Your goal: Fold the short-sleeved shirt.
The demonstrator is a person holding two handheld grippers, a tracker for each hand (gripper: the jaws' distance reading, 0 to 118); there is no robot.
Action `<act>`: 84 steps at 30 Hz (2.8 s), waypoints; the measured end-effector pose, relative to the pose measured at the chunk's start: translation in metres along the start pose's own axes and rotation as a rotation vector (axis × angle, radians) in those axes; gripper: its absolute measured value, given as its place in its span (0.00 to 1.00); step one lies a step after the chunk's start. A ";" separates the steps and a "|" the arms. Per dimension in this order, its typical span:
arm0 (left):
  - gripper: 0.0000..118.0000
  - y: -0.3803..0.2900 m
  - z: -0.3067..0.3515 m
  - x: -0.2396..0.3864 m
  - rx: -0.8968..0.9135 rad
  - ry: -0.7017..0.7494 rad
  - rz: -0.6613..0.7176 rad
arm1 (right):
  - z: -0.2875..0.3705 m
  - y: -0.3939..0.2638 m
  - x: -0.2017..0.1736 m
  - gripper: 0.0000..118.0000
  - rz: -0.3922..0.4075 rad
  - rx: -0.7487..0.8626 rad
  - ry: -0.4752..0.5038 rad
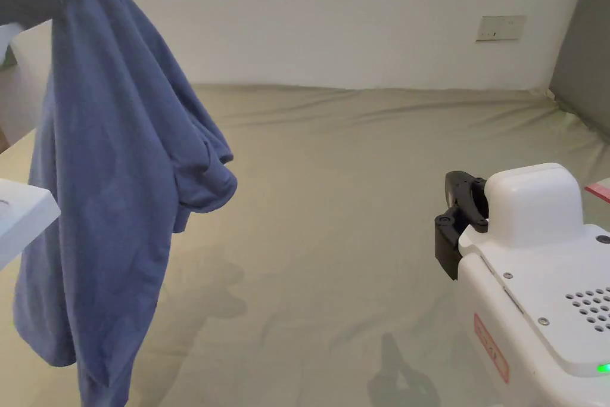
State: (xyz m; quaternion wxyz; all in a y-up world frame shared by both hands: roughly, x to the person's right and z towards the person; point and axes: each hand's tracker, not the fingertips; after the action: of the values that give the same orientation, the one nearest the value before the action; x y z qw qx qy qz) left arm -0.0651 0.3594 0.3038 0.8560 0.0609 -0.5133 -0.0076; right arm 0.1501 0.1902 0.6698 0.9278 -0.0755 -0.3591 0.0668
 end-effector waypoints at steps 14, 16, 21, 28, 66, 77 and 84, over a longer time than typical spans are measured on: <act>0.00 -0.265 -0.217 0.195 -0.618 -0.211 -0.170 | 0.003 -0.056 0.075 0.01 0.003 -0.161 -0.184; 0.00 -0.320 -0.233 0.211 -0.735 -0.205 -0.171 | -0.003 -0.068 0.082 0.01 -0.002 -0.194 -0.191; 0.04 -0.400 -0.230 0.224 -0.887 -0.151 -0.163 | -0.017 -0.095 0.089 0.01 -0.004 -0.265 -0.191; 0.96 -0.396 -0.197 0.175 -0.832 -0.080 0.147 | -0.036 -0.106 0.089 0.01 0.002 -0.299 -0.169; 0.00 -0.168 0.041 0.129 -0.232 0.341 -0.153 | -0.036 -0.015 -0.026 0.01 0.138 -0.001 0.027; 0.02 -0.395 -0.019 0.096 -0.975 0.181 0.110 | -0.068 -0.087 0.015 0.01 0.123 -0.207 0.007; 0.77 -0.459 -0.031 0.097 -1.108 0.234 0.118 | -0.077 -0.123 0.043 0.01 0.136 -0.322 -0.026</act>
State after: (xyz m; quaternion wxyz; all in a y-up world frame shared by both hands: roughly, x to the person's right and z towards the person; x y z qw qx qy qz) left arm 0.0306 -0.1000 0.3228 0.8102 -0.4256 -0.3369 -0.2212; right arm 0.2423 0.0705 0.6644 0.8923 -0.2466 -0.3713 0.0719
